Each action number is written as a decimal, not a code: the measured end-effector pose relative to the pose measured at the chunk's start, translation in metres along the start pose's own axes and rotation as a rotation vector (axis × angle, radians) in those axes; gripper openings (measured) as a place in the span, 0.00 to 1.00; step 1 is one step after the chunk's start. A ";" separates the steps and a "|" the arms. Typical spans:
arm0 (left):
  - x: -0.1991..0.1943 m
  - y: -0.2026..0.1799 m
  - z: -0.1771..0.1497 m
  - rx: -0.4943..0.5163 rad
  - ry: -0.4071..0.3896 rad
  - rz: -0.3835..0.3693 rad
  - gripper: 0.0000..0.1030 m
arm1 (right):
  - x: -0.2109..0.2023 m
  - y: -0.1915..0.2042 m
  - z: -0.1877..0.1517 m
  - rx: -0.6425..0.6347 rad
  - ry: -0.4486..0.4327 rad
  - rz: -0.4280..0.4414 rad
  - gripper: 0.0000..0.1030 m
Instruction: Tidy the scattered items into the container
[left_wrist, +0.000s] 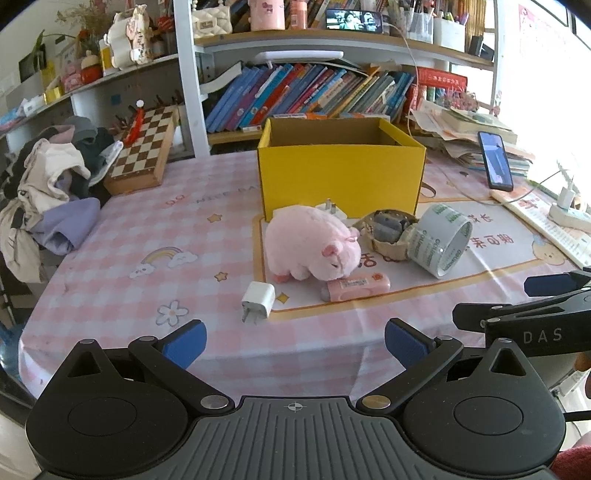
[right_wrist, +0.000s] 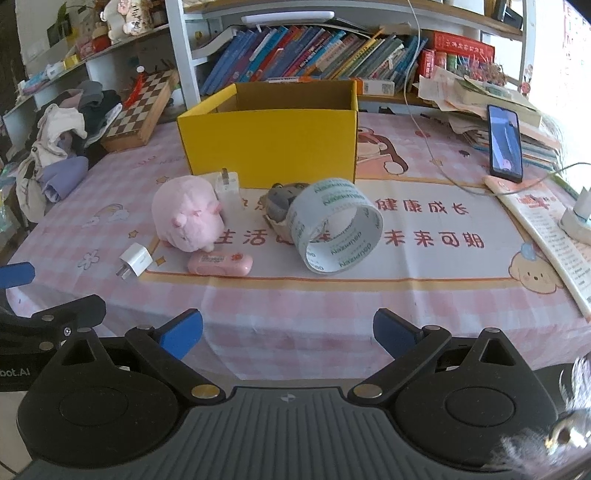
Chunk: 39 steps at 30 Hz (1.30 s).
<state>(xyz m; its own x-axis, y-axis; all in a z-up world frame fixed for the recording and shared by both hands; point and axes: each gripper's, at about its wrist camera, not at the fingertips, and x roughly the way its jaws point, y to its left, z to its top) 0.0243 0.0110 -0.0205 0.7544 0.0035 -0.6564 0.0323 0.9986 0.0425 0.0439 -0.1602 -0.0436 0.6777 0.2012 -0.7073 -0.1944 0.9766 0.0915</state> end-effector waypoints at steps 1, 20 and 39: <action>0.000 0.000 0.000 -0.003 0.000 -0.003 1.00 | 0.000 -0.001 0.000 0.002 0.001 -0.002 0.98; 0.028 0.000 0.012 -0.013 0.013 0.008 1.00 | 0.019 -0.016 0.015 -0.027 -0.007 -0.036 0.98; 0.058 0.013 0.017 -0.054 0.054 0.032 1.00 | 0.058 -0.018 0.025 -0.046 0.068 -0.041 0.98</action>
<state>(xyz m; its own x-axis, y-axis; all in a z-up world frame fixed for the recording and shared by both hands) 0.0794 0.0234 -0.0451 0.7176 0.0368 -0.6954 -0.0278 0.9993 0.0242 0.1047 -0.1642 -0.0683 0.6362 0.1543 -0.7559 -0.2009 0.9791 0.0308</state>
